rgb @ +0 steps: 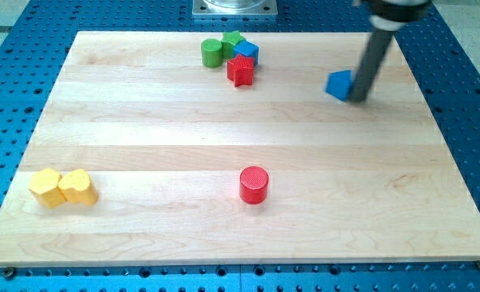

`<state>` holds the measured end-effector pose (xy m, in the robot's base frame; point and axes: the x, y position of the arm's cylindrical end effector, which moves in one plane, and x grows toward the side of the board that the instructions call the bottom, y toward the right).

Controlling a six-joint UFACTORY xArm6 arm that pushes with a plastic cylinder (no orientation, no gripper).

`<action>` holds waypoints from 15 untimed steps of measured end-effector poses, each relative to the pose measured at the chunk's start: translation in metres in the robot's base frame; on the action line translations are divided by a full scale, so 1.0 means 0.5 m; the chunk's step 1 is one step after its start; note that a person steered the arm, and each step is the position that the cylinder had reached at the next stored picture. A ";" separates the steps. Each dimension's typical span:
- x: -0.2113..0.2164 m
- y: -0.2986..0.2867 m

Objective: Slide the red circle into the red star

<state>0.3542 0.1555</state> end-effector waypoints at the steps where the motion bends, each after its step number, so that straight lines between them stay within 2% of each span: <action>1: -0.077 -0.102; 2: -0.047 -0.212; 3: -0.067 -0.214; 4: 0.086 -0.109; 5: 0.315 -0.040; 6: 0.404 -0.266; 7: 0.337 -0.329; 8: 0.364 -0.372; 9: 0.432 -0.386; 10: 0.348 -0.461; 11: 0.194 -0.379; 12: 0.197 -0.398; 13: 0.139 -0.398; 14: 0.020 -0.323; 15: 0.035 -0.319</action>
<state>0.3715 -0.0041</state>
